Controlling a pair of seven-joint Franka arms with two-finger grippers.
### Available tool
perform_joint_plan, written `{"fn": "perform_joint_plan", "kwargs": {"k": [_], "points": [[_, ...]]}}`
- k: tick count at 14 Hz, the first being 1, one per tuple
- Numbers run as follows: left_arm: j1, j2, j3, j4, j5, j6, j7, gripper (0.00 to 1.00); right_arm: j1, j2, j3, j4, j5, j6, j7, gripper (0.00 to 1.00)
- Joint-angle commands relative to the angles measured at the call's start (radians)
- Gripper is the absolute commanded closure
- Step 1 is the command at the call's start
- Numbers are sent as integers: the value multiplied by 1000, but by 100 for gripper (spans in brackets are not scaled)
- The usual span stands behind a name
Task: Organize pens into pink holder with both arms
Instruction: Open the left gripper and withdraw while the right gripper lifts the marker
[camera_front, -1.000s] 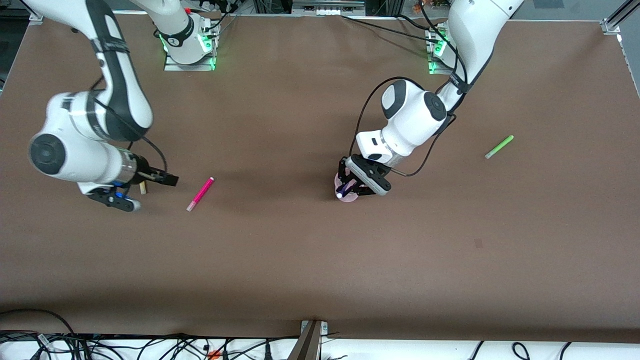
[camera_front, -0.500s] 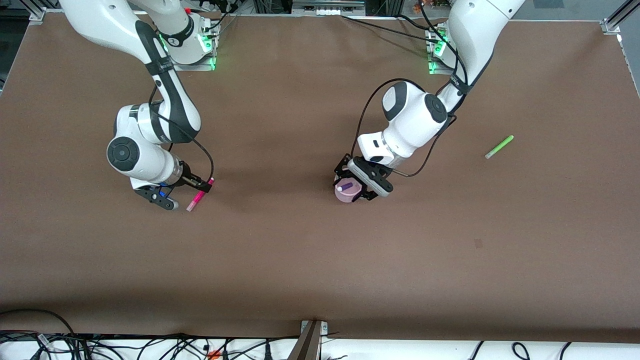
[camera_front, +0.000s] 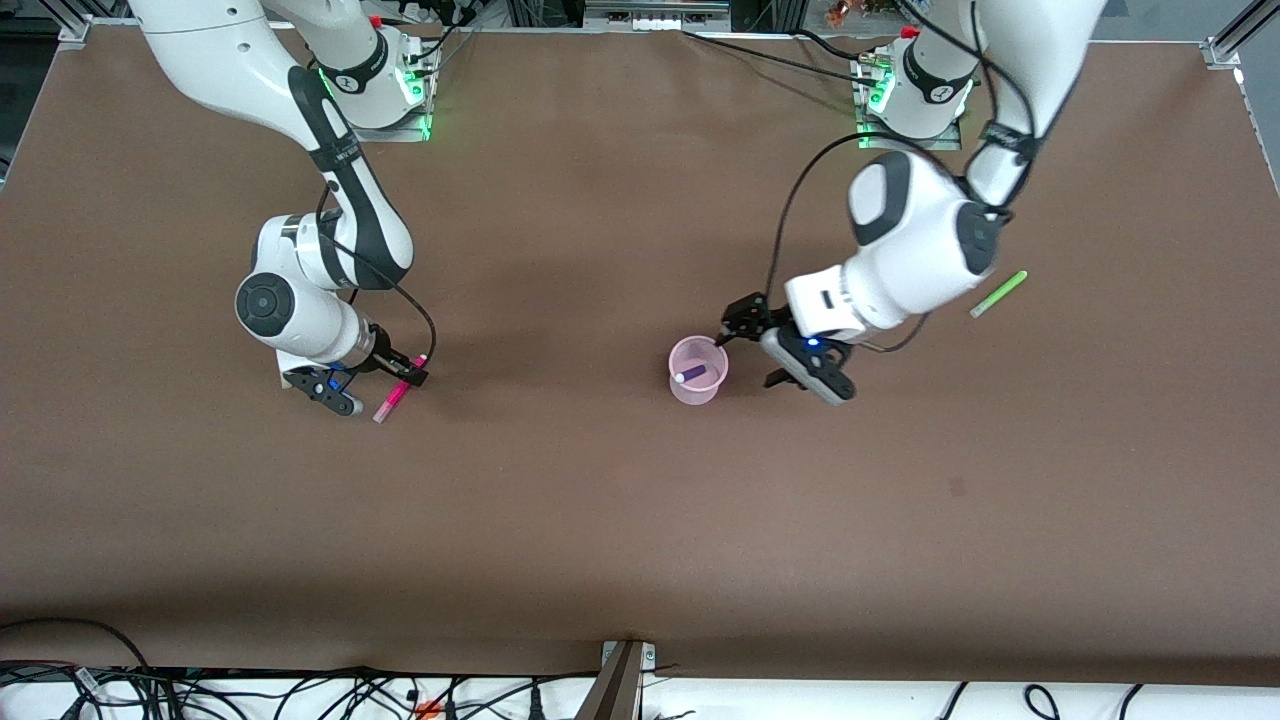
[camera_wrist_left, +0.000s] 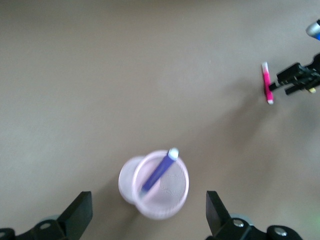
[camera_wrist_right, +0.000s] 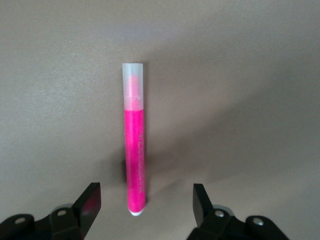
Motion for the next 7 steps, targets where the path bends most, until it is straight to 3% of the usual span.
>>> {"fn": "perform_joint_plan", "kwargs": {"k": [1,2,4,7], "points": [[68,-7,3,90,80,-236,-14,0,-2,4,7,-18,34,23,5,37],[85,-4,5,139,148,-322,-46,0,-2,7,14,-23,73,28,0,42],[110,-4,5,238,272,-519,-134,0,-2,18,18,-22,84,39,-4,42],[117,-2,5,354,478,-761,-259,0,-2,27,19,-23,87,42,-6,58]]}}
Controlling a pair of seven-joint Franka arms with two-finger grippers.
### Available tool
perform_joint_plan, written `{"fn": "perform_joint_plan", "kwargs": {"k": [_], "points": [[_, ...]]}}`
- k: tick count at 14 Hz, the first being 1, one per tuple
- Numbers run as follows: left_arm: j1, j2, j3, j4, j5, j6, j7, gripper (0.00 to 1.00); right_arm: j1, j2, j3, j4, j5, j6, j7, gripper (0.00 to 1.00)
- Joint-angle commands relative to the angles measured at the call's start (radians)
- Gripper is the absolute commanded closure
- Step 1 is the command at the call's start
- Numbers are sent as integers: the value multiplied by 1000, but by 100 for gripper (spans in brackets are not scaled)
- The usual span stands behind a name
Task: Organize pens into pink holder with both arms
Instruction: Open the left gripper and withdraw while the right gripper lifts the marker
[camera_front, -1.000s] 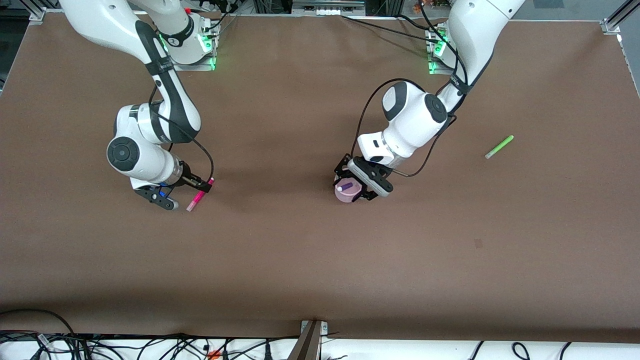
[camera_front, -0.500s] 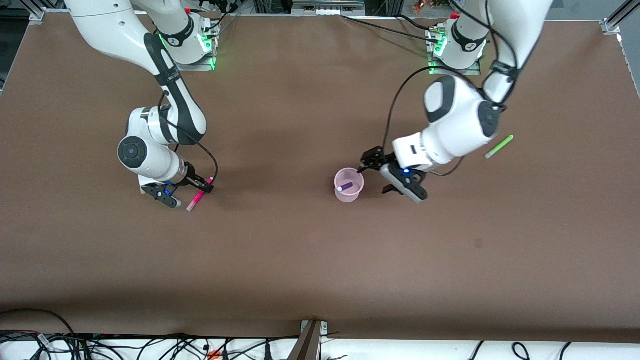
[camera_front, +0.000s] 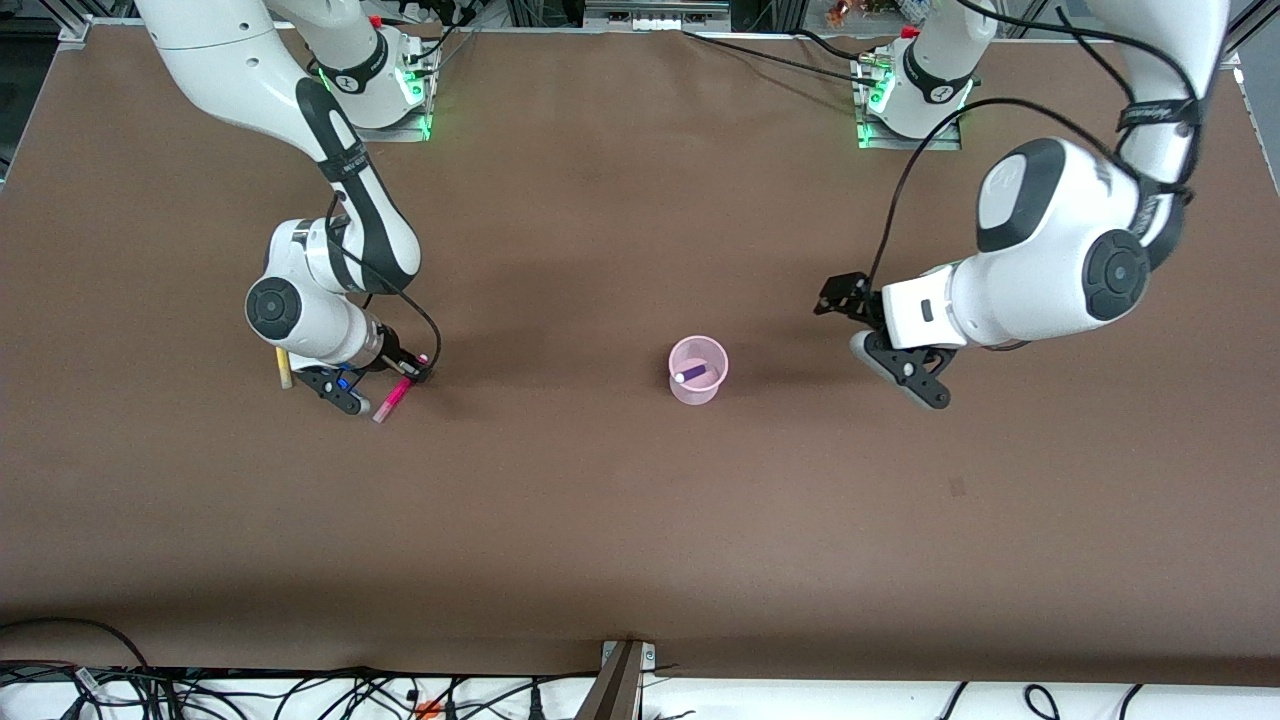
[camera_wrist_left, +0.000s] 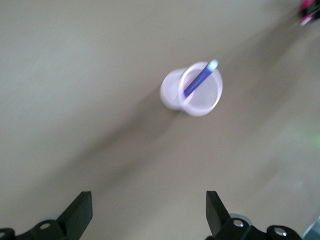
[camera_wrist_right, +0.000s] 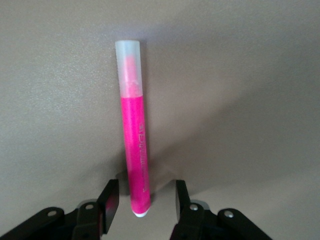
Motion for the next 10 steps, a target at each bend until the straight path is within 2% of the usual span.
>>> {"fn": "perform_joint_plan", "kwargs": {"k": [1,2,4,6,8,9,10], "points": [[1,8,-6,108,182,-169,-143,0,-2,4,8,-13,20,20,-6,62],[-3,0,-11,132,252,-218,-199,0,-2,4,8,-13,20,19,-9,71],[-9,-15,-25,212,351,-315,-311,0,-5,4,9,-11,22,10,-32,99],[-11,-36,-25,255,405,-370,-381,0,-4,-4,11,-2,25,-10,-41,100],[-17,-85,30,263,394,-386,-379,0,-4,-25,21,44,26,-131,-33,100],[-51,-127,114,245,367,-370,-379,0,-2,-37,29,74,60,-203,-21,100],[-112,-176,204,193,341,-341,-384,0,-4,-39,29,104,133,-255,-18,100]]}}
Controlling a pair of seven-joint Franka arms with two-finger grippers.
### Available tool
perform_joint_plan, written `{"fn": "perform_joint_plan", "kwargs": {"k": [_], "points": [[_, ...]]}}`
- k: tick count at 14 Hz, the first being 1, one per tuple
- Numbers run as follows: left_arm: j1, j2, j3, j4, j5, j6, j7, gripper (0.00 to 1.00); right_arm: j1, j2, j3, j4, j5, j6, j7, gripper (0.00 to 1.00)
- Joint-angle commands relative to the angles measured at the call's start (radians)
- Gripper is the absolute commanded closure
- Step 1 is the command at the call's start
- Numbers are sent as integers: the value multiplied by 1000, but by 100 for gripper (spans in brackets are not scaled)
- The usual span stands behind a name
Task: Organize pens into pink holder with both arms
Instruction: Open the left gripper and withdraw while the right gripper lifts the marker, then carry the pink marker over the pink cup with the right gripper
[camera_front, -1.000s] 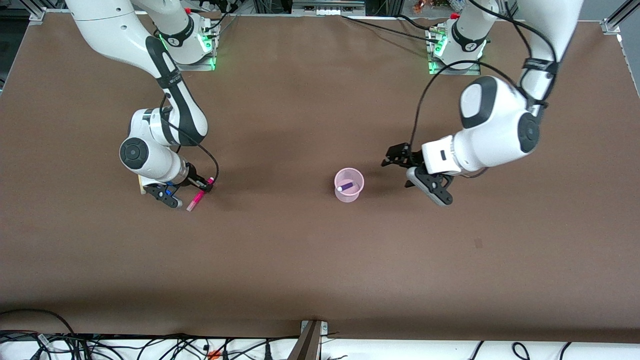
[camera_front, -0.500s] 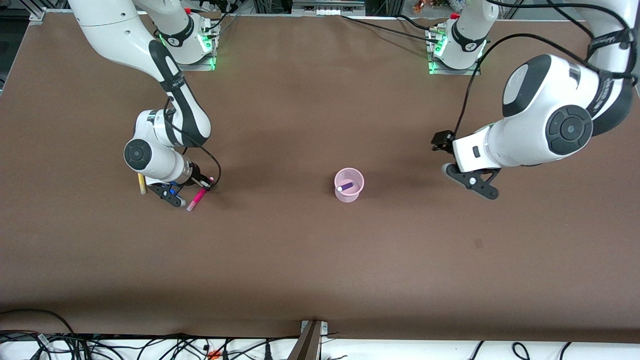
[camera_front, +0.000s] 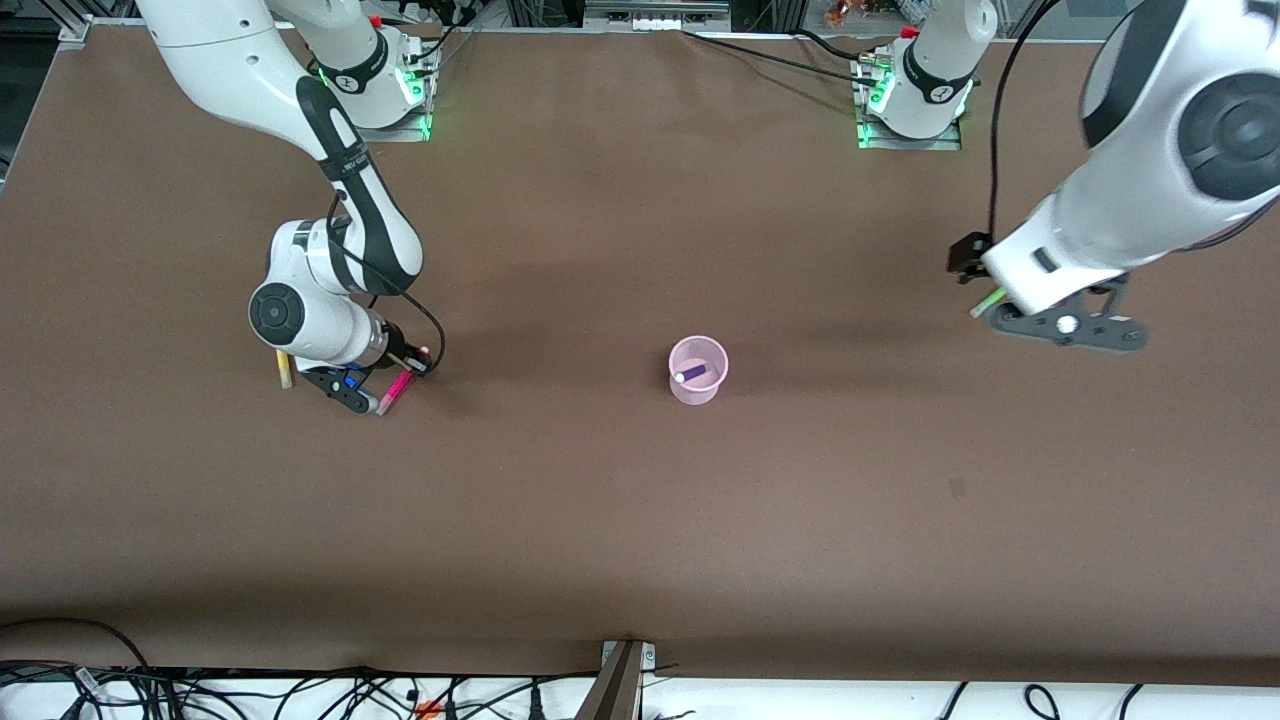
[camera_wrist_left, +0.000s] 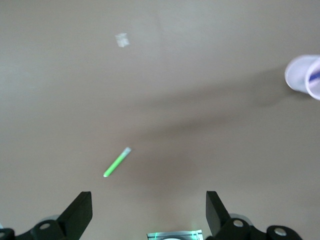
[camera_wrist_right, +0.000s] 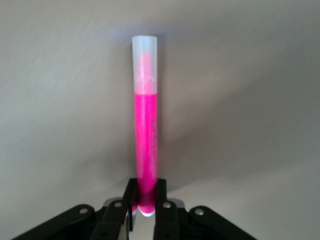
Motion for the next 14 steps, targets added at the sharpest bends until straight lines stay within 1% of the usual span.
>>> {"fn": "perform_joint_plan", "kwargs": {"k": [1,3,4,5,6,7,9,10,11,12,14], "points": [[-113,-145,203,-118,-37,84,-14,0,-3,-27,13,79,152,-150,1,100],[-118,-237,271,-242,-60,203,-4,0,5,-27,14,123,240,-225,56,100],[-115,-278,296,-288,-100,225,3,0,15,-29,17,166,272,-284,128,100],[-113,-300,307,-310,-117,231,5,0,20,-29,32,200,300,-359,203,100],[-109,-306,307,-316,-122,231,6,0,20,-30,65,237,357,-407,275,100],[-109,-303,301,-315,-129,210,5,0,20,-33,92,258,424,-423,341,100],[-109,-297,298,-304,-131,187,6,0,20,-36,160,269,553,-409,386,100],[-109,-291,298,-303,-132,187,6,0,28,-32,186,281,654,-403,389,100],[-109,-290,296,-301,-134,188,6,0,60,-26,191,294,737,-376,401,100],[-112,-287,296,-293,-134,188,6,0,95,-26,191,300,789,-322,436,100],[-115,-282,295,-284,-134,181,6,0,158,-3,194,359,846,-220,556,100]]}}
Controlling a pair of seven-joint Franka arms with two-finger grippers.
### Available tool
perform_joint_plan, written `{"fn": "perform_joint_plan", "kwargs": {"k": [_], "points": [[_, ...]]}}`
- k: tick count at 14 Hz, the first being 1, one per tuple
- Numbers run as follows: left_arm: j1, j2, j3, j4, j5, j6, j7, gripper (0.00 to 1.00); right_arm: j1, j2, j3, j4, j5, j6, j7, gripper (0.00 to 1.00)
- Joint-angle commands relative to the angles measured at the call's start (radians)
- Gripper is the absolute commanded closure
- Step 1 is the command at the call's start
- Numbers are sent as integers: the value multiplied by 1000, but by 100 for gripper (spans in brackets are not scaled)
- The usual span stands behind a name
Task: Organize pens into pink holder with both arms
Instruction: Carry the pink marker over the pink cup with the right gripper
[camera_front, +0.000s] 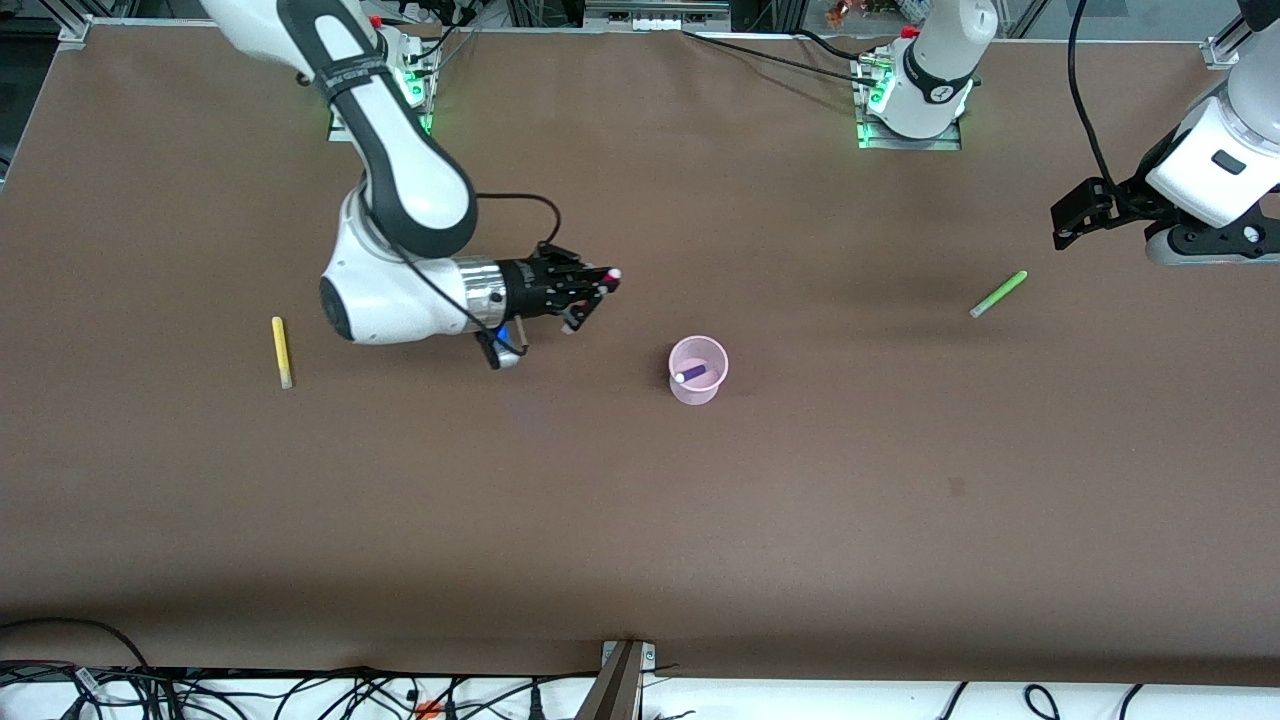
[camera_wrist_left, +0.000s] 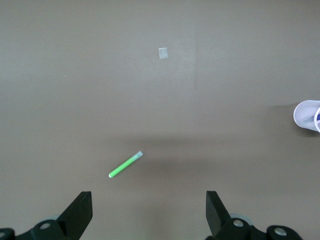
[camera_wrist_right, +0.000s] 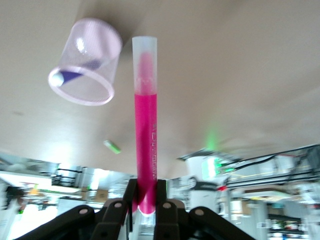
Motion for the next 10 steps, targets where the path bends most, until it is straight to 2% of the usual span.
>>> {"fn": "perform_joint_plan", "kwargs": {"k": [1,2,4,7,10], "points": [[-2,-3,-1,6,-16,-9,3,0,89,53,-2,107,109,121,172,100],[1,-3,1,6,-16,-10,3,0,135,84,-3,145,159,212,241,100],[1,-3,1,6,-16,-10,-3,0,194,165,-3,246,181,353,339,100],[0,-8,-5,0,-15,-15,-9,0,215,286,-3,394,178,404,362,100],[0,-7,-11,3,-13,-15,-9,0,224,340,-3,440,175,427,349,100]]}}
